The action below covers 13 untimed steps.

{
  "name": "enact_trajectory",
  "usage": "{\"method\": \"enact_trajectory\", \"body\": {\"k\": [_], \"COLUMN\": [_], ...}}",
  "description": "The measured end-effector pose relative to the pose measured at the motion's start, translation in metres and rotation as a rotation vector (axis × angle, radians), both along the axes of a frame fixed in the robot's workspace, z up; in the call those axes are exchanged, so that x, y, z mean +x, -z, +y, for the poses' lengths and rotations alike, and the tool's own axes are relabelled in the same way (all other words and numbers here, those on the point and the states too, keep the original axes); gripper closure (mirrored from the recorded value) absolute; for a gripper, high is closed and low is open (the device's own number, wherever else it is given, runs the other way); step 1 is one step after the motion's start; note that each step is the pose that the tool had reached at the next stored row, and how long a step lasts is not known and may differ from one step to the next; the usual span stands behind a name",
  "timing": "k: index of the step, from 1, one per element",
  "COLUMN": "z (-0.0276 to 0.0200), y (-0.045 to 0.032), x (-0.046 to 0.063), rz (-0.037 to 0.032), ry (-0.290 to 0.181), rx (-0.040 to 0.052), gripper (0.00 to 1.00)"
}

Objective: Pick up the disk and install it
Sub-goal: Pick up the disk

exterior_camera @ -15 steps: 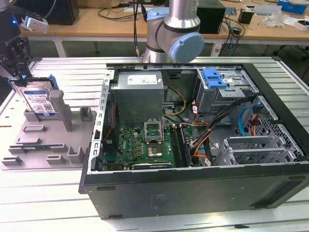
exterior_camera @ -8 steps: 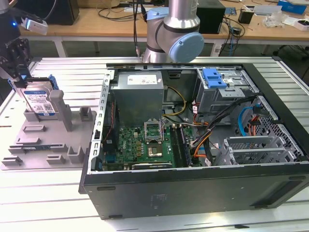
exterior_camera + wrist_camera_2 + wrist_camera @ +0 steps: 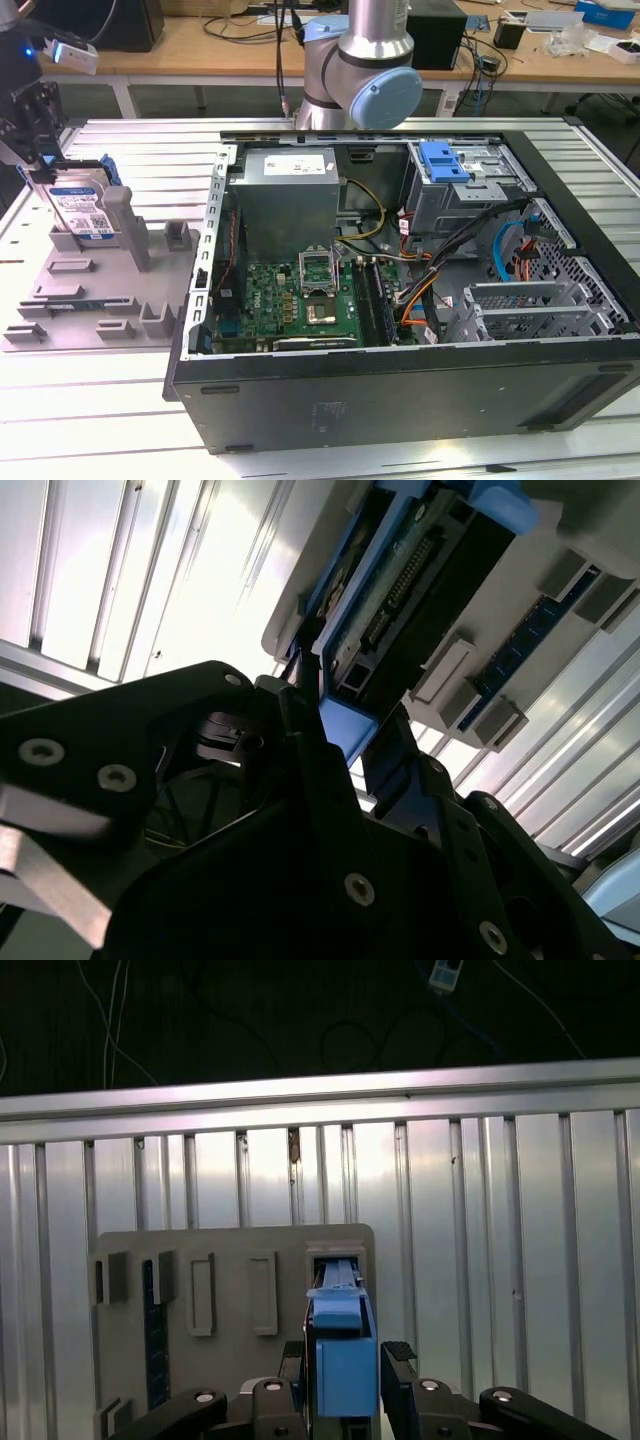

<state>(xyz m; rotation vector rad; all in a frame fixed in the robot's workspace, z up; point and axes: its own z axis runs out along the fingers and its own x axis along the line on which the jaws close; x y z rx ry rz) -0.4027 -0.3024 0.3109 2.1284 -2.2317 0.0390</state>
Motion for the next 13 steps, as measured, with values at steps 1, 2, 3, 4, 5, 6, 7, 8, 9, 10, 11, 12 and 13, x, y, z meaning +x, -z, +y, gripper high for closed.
{"method": "enact_trajectory", "body": {"k": [1,2,3,4,5,6,7,8,9,10,11,12,13], "z": [0.0,0.0,0.0,0.0,0.0,0.0,0.0,0.0,0.0,0.0001,0.0001,0.0002,0.0002], "y": [0.0003,0.0006,0.0007,0.0011,0.0014,0.0016,0.0019,0.0021,0.0023,0.0024,0.0027,0.0028,0.0031], "x": [-0.0001,-0.0003,-0.0006,-0.0013,-0.0019,-0.0024,-0.0028,-0.003,-0.0031,-0.0031,-0.0032,-0.0033,-0.0033], "rz": [-0.0009,-0.0019,-0.0027,-0.0048,-0.0064,-0.0075,-0.0087,-0.0096,-0.0108,-0.0112,-0.0122,-0.0126,-0.0133], "ry": [-0.001,-0.001,-0.002,-0.004,-0.006,-0.008,-0.009,-0.01,-0.012,-0.013,-0.018,-0.019,-0.021], "rx": [0.0,0.0,-0.0001,0.0,0.0,0.0,0.0,0.0,0.0,0.0,-0.0001,-0.0001,0.0], "gripper": [0.56,0.56,0.56,0.56,0.56,0.56,0.56,0.56,0.56,0.56,0.56,0.56,0.56]}}
